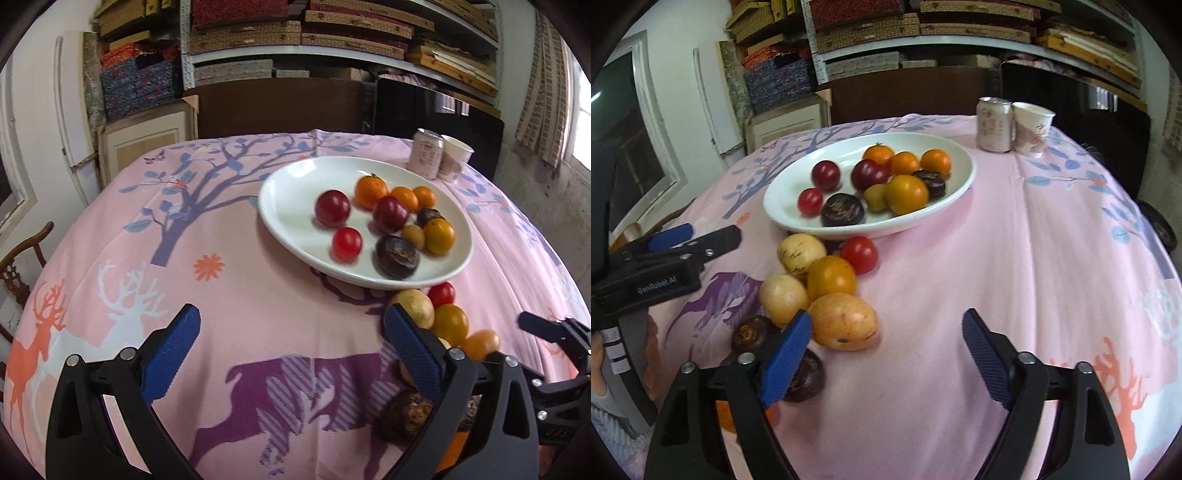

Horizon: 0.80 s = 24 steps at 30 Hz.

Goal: Organize fruits
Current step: 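Grasp a pale yellow fruit with the left tool while the right tool grasps another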

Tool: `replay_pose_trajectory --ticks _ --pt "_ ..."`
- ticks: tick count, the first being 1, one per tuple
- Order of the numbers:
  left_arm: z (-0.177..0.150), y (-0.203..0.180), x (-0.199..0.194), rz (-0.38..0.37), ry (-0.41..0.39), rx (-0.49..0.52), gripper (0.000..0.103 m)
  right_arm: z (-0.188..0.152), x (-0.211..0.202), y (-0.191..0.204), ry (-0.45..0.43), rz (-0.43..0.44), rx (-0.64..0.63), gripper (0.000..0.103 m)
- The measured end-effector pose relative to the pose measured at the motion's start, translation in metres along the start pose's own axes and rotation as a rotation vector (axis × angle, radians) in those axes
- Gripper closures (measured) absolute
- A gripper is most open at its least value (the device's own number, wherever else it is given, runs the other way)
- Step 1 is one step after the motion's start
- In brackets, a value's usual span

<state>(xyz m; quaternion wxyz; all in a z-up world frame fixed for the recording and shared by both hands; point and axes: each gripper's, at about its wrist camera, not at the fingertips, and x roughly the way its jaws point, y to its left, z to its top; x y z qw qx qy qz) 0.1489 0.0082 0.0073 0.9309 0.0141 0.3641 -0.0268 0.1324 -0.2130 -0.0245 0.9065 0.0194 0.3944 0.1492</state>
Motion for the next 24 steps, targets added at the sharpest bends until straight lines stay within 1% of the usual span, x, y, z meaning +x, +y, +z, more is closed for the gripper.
replay_pose_trajectory --ticks 2,3,4,5,6,8,12,15,17,19,21,24 --pt "-0.002 -0.006 0.001 -0.030 0.013 0.020 0.005 -0.003 0.007 0.011 0.034 0.030 -0.046 0.030" --pt "-0.003 -0.010 0.001 -0.043 0.018 0.034 0.005 -0.004 0.008 0.017 0.036 0.035 -0.067 0.040" --pt "-0.004 -0.014 0.002 -0.053 0.020 0.050 0.005 -0.004 0.007 0.021 0.029 0.047 -0.078 0.046" --pt "-0.005 -0.017 0.002 -0.054 0.019 0.064 0.005 -0.004 0.007 0.022 0.032 0.072 -0.081 0.055" --pt "-0.006 -0.021 0.003 -0.052 0.018 0.079 0.005 -0.004 0.006 0.022 0.033 0.090 -0.074 0.060" --pt "-0.007 -0.025 0.006 -0.067 0.029 0.090 0.005 -0.004 0.006 0.022 0.035 0.097 -0.066 0.060" --pt "-0.008 -0.027 0.013 -0.137 0.070 0.068 0.005 -0.003 0.010 0.014 0.056 0.149 0.000 0.060" --pt "-0.009 -0.026 0.014 -0.193 0.095 0.053 0.005 -0.001 0.007 0.009 0.055 0.162 0.019 0.061" --pt "-0.010 -0.025 0.012 -0.241 0.103 0.037 0.005 0.003 0.000 -0.004 0.030 0.172 0.074 0.061" --pt "-0.010 -0.029 0.008 -0.291 0.099 0.044 0.004 0.006 -0.009 -0.022 -0.012 0.145 0.139 0.061" --pt "-0.012 -0.037 0.003 -0.300 0.081 0.084 0.005 0.008 -0.013 -0.034 -0.028 0.143 0.191 0.061" --pt "-0.018 -0.056 0.002 -0.261 0.067 0.174 0.005 0.009 -0.013 -0.037 -0.037 0.123 0.203 0.061"
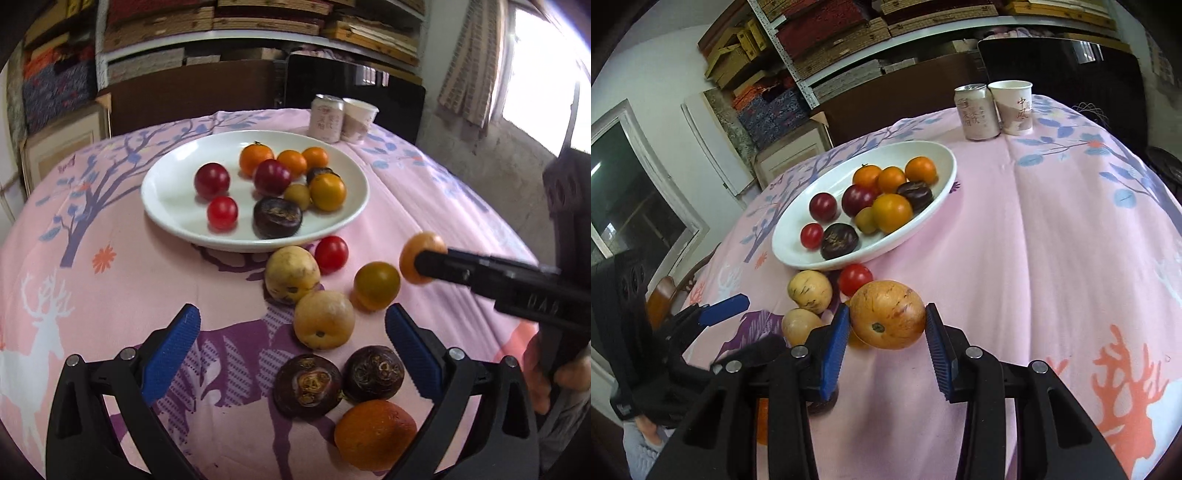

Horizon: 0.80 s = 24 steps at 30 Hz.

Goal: Organize fruits
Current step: 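Grasp a pale yellow fruit with the left tool while the right tool grasps another, then lower both pale yellow fruits onto the plate and open both tools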

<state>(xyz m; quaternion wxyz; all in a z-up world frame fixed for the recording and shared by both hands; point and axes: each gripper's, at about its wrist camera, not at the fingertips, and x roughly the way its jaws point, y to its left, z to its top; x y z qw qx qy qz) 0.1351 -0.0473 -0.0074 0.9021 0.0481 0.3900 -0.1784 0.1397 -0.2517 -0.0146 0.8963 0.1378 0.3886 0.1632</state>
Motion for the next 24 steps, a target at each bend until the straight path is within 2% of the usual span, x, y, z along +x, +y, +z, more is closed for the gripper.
replay_pose_trajectory --ticks 3,5,6,8,9,12,16,19,24 --pt "-0.002 -0.014 0.011 0.014 0.020 0.053 0.006 0.001 0.000 0.000 -0.004 0.003 0.001 0.061" --pt "-0.003 -0.021 0.019 -0.002 0.041 0.082 0.031 0.002 0.000 -0.001 -0.004 0.000 0.002 0.061" --pt "-0.003 -0.022 0.025 -0.034 0.070 0.083 0.053 0.002 0.000 -0.002 -0.004 0.000 0.005 0.061" --pt "-0.003 -0.020 0.030 -0.059 0.079 0.056 0.056 0.001 -0.002 -0.002 -0.003 0.001 0.008 0.061" --pt "-0.003 -0.019 0.031 -0.073 0.083 0.051 0.065 0.001 -0.002 -0.003 -0.003 0.000 0.009 0.061" --pt "-0.002 -0.015 0.027 -0.090 0.072 0.025 0.065 0.001 -0.001 -0.003 -0.002 -0.003 0.009 0.061" --pt "0.006 -0.011 0.000 -0.073 -0.011 0.022 0.065 0.001 -0.003 -0.001 -0.014 -0.004 0.004 0.061" --pt "0.019 -0.001 -0.016 -0.022 -0.073 0.008 0.065 0.004 -0.006 0.002 -0.038 -0.013 -0.007 0.061" --pt "0.058 0.027 -0.008 0.062 -0.084 -0.059 0.065 0.037 -0.003 0.026 -0.059 -0.018 -0.089 0.061"
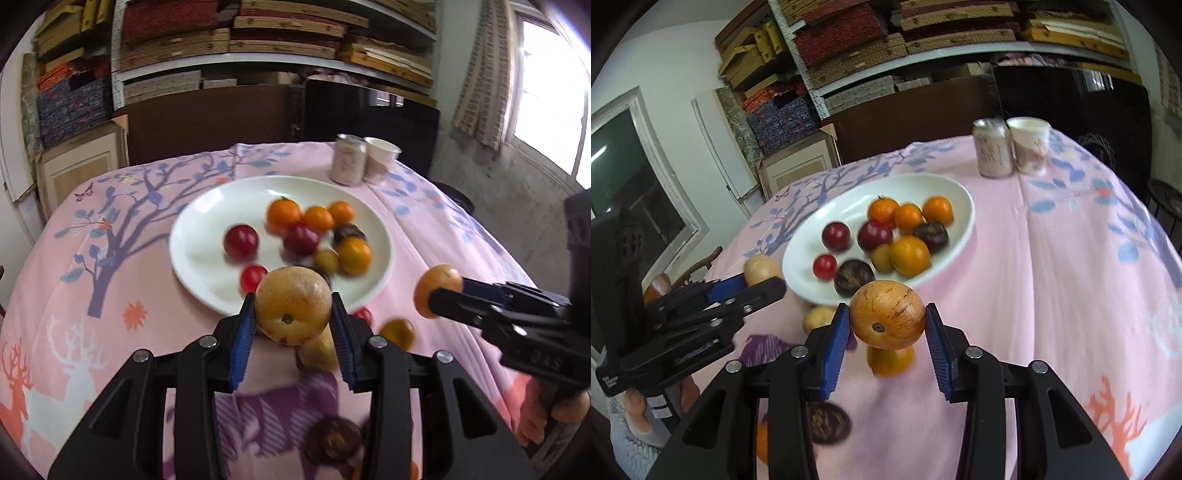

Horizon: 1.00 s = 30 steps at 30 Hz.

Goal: Organize fruits
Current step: 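Lower both pale yellow fruits onto the plate and open both tools, then grasp a large pale yellow-green fruit with the left tool while the right tool grasps an orange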

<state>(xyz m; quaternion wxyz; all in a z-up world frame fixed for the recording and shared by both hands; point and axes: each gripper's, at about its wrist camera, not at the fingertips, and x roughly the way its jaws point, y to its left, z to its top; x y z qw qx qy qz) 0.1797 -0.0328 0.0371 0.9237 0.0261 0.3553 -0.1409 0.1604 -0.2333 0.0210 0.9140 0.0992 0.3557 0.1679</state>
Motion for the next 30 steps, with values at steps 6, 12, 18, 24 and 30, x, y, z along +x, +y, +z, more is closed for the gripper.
replay_pose_trajectory --ticks 6,12,18,24,30 --pt "0.024 0.025 0.029 0.120 -0.047 -0.108 0.008 0.040 0.038 0.016 -0.048 -0.026 -0.063 0.044" --pt "0.013 0.055 0.041 0.121 -0.013 -0.192 0.006 0.036 0.033 -0.011 -0.082 -0.025 0.002 0.032" --pt "-0.009 0.051 0.025 0.110 -0.005 -0.188 0.006 0.022 0.021 -0.023 -0.068 -0.007 0.053 0.030" --pt "-0.033 0.029 0.016 0.117 0.032 -0.115 0.006 -0.004 0.009 -0.022 -0.037 -0.019 0.042 0.030" --pt "-0.042 0.002 0.010 0.107 0.016 -0.028 0.006 -0.015 0.004 -0.023 -0.018 -0.044 0.032 0.030"
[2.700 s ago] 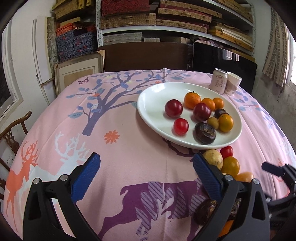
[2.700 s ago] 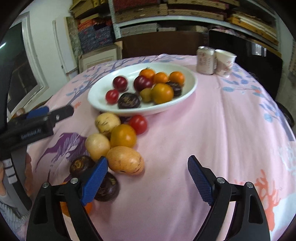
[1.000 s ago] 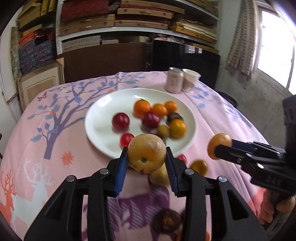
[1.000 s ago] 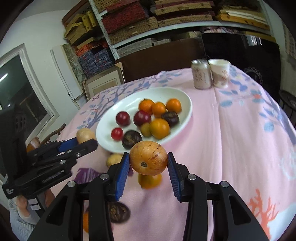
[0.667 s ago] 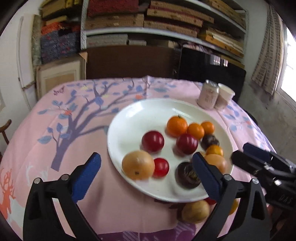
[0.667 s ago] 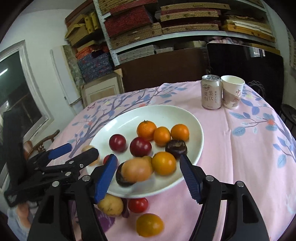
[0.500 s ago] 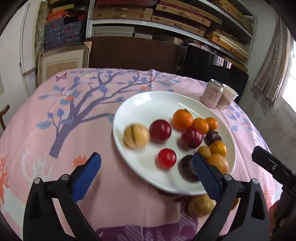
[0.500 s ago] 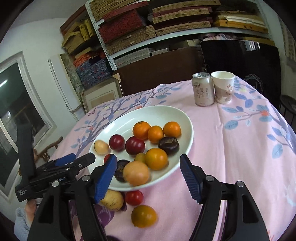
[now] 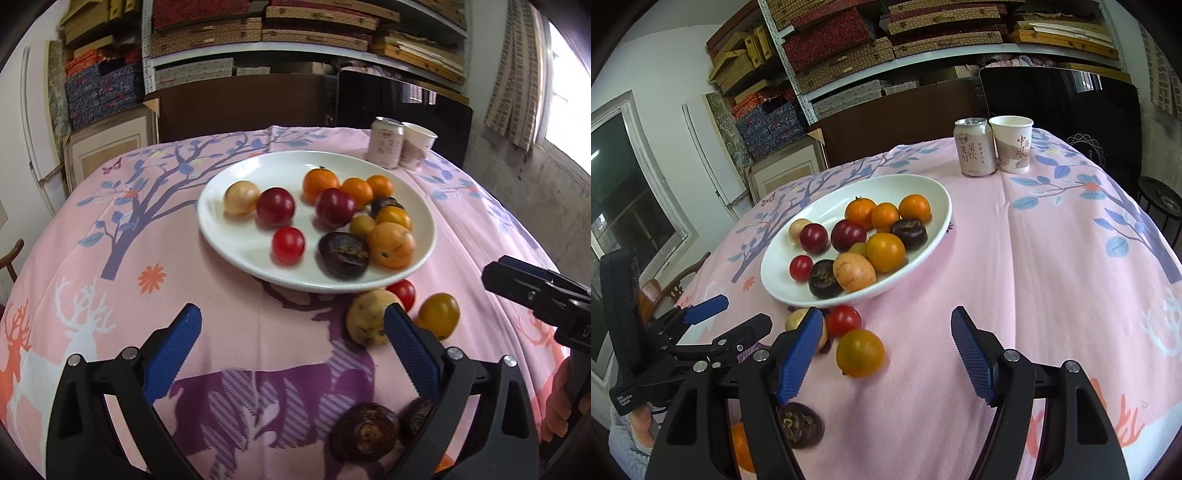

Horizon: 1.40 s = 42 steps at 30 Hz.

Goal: Organize fruits
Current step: 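Grasp a large pale yellow-green fruit with the left tool while the right tool grasps an orange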

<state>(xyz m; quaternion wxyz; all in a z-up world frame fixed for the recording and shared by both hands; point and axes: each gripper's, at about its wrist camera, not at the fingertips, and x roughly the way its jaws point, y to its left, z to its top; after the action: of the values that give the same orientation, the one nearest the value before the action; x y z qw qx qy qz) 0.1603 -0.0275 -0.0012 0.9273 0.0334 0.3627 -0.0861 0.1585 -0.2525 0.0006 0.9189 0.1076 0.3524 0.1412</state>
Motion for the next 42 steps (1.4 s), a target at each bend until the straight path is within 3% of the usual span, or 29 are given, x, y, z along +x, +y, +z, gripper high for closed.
replay_pose_trajectory --ticks 8,13,17,21,24,26,30,33,35,37,40,42 --pt "-0.002 -0.029 0.016 -0.008 0.040 0.097 0.006 0.001 -0.003 -0.012 -0.005 -0.017 0.052 0.023" --pt "0.003 -0.036 0.031 0.038 0.065 0.119 0.005 0.000 -0.002 -0.012 0.005 -0.016 0.044 0.023" --pt "-0.005 -0.021 0.021 0.060 0.063 0.123 0.004 -0.001 -0.002 -0.012 0.009 -0.013 0.048 0.022" --pt "-0.017 0.014 0.007 0.165 0.076 0.071 0.005 -0.002 -0.001 -0.011 0.019 -0.009 0.053 0.022" --pt "-0.018 0.034 -0.001 0.077 0.071 -0.057 0.005 -0.004 0.001 -0.004 0.028 -0.010 0.027 0.022" --pt "-0.017 0.031 -0.006 0.005 0.048 -0.077 0.005 -0.006 0.004 0.001 0.040 -0.013 0.002 0.022" --pt "-0.019 0.004 -0.003 0.022 0.038 0.051 0.004 -0.012 0.013 0.008 0.088 -0.026 -0.043 0.022" --pt "-0.021 -0.008 -0.005 -0.027 0.039 0.091 0.004 -0.015 0.018 0.011 0.124 -0.008 -0.056 0.022" --pt "-0.024 -0.017 -0.006 -0.021 0.041 0.130 0.004 -0.018 0.021 0.013 0.143 0.011 -0.062 0.022" --pt "-0.025 -0.024 -0.005 -0.005 0.043 0.161 0.004 -0.020 0.025 0.016 0.155 0.017 -0.066 0.024" --pt "-0.028 -0.028 -0.007 -0.010 0.044 0.178 0.004 -0.022 0.030 0.016 0.167 0.048 -0.050 0.035" --pt "-0.028 -0.029 -0.009 -0.010 0.042 0.184 0.004 -0.021 0.029 0.016 0.156 0.067 -0.040 0.049"
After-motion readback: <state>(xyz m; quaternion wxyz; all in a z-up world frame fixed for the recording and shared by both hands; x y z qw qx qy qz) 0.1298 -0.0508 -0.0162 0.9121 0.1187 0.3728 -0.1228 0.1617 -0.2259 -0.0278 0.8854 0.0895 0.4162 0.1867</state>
